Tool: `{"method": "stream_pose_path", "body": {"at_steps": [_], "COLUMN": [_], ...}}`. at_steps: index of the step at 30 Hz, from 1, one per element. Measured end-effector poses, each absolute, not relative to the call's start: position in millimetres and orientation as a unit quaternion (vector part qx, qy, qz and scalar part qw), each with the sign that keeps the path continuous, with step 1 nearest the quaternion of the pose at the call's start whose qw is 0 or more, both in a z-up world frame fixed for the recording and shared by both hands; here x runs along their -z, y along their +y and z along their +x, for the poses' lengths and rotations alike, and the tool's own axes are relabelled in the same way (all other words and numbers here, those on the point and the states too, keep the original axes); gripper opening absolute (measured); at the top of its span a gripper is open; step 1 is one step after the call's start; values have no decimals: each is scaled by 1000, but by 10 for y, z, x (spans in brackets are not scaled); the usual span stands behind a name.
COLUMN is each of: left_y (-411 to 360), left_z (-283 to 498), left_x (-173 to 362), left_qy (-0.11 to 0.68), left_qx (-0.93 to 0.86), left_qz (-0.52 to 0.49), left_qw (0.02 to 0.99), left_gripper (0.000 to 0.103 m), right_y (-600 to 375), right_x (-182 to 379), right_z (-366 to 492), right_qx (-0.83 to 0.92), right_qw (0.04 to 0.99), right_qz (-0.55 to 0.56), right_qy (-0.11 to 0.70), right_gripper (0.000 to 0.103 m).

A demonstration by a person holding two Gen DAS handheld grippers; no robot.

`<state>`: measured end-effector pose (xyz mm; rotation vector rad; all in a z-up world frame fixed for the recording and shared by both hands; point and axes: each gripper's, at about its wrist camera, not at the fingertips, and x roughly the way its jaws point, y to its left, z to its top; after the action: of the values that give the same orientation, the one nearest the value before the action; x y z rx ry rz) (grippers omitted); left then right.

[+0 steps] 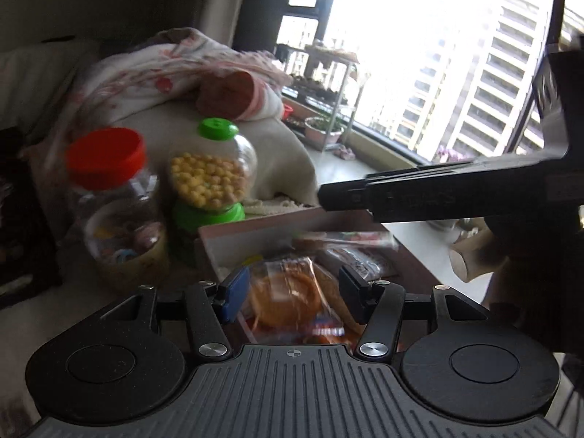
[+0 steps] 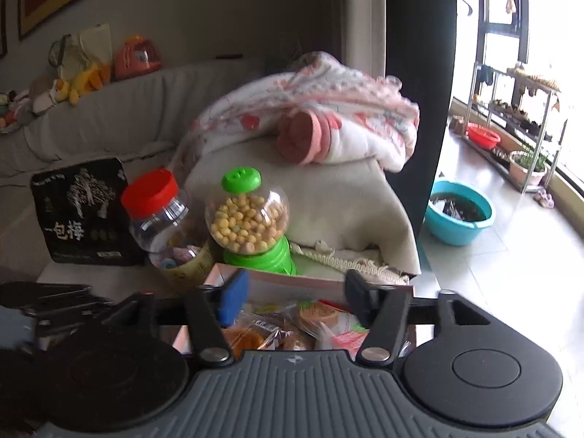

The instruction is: Organize snacks

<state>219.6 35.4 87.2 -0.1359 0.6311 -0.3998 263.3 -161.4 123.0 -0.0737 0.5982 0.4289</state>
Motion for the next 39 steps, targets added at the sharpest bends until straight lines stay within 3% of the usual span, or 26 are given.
{"method": "stream_pose_path", "body": {"at_steps": [6, 12, 22, 29, 33, 39], "left_y": [1313, 1991, 2258, 2233, 2185, 2119], "left_z": [1562, 963, 109, -16, -13, 23], "left_x": [-968, -756, -374, -300, -230, -187], "left_qy": [299, 309, 301, 326, 335, 336], "left_qx": [90, -35, -127, -116, -107, -90], "left_qz": [-196, -207, -231, -209, -205, -209], "left_qw": [930, 928, 916, 915, 913, 914], "left_gripper": [60, 60, 59, 59, 59, 59], "right_y": [-1569, -992, 345, 1114, 1221, 1024], "right_x": [-1355, -1184, -641, -233, -132, -126], "right_z": [2383, 1898, 1506, 1610, 1642, 1571], "right_qx": [-209, -279, -380, -360, -355, -343], "right_qw": [937, 917, 850, 840, 832, 837], "right_qz": [-32, -61, -100, -130, -153, -197], "right_qy": [278, 278, 352, 384, 398, 378], "right_gripper": [69, 77, 77, 77, 46, 42]}}
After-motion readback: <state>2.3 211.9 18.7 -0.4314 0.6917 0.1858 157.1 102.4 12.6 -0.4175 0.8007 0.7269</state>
